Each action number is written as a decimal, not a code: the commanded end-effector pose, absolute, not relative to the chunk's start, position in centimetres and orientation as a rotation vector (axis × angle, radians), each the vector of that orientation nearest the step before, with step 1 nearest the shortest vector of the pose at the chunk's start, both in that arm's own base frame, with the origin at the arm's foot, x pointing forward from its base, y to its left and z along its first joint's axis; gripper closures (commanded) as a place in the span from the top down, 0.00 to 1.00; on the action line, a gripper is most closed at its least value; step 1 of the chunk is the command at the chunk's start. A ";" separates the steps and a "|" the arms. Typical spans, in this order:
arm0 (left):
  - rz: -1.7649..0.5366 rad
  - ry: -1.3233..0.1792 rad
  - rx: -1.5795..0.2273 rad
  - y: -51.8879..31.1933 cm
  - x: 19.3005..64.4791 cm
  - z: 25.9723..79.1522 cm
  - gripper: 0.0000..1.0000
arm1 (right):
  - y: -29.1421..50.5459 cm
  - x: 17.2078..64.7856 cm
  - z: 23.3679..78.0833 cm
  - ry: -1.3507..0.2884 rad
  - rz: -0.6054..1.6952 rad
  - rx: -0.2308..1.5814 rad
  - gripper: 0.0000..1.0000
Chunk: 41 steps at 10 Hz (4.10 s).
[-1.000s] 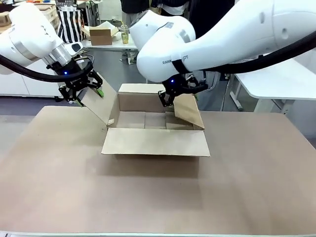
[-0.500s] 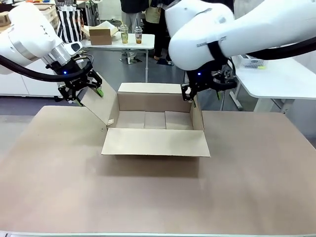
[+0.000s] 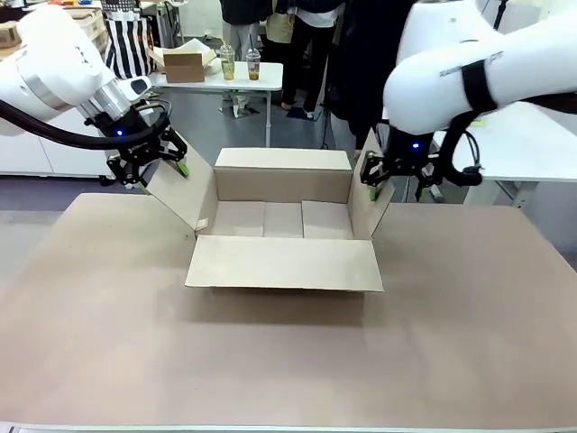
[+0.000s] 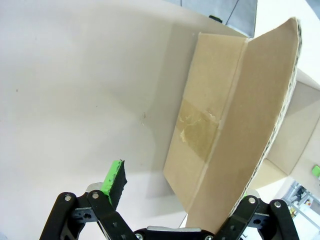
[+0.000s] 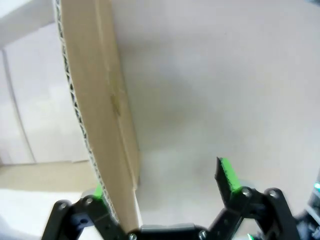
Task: Pack the gift set into the box.
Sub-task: Place both hands on the side flaps of the Package Box and spread them outward, then lift both hands away from the flaps of the Package Box.
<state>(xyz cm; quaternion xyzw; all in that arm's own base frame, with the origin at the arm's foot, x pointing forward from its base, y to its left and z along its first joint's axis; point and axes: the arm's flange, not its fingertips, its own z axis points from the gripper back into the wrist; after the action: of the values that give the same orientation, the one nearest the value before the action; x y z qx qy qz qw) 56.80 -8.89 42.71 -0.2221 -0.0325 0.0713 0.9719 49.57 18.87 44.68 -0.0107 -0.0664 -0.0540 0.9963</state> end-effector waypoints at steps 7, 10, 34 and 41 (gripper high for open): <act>0.158 -0.067 -0.426 -8.9 56.7 42.9 1.00 | 14.2 48.4 42.6 -0.179 -0.131 0.215 1.00; 0.158 -0.067 -0.426 -8.9 56.7 42.9 1.00 | 14.2 48.4 42.6 -0.179 -0.131 0.215 1.00; 0.158 -0.067 -0.426 -8.9 56.7 42.9 1.00 | 14.2 48.4 42.6 -0.179 -0.131 0.215 1.00; 0.158 -0.067 -0.426 -8.9 56.7 42.9 1.00 | 14.2 48.4 42.6 -0.179 -0.131 0.215 1.00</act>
<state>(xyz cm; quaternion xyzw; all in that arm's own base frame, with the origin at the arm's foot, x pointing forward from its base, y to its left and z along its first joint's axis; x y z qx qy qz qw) 56.80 -8.89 42.70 -0.2221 -0.0324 0.0715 0.9719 48.20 13.78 42.60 0.1156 -0.0987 -0.0580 0.9867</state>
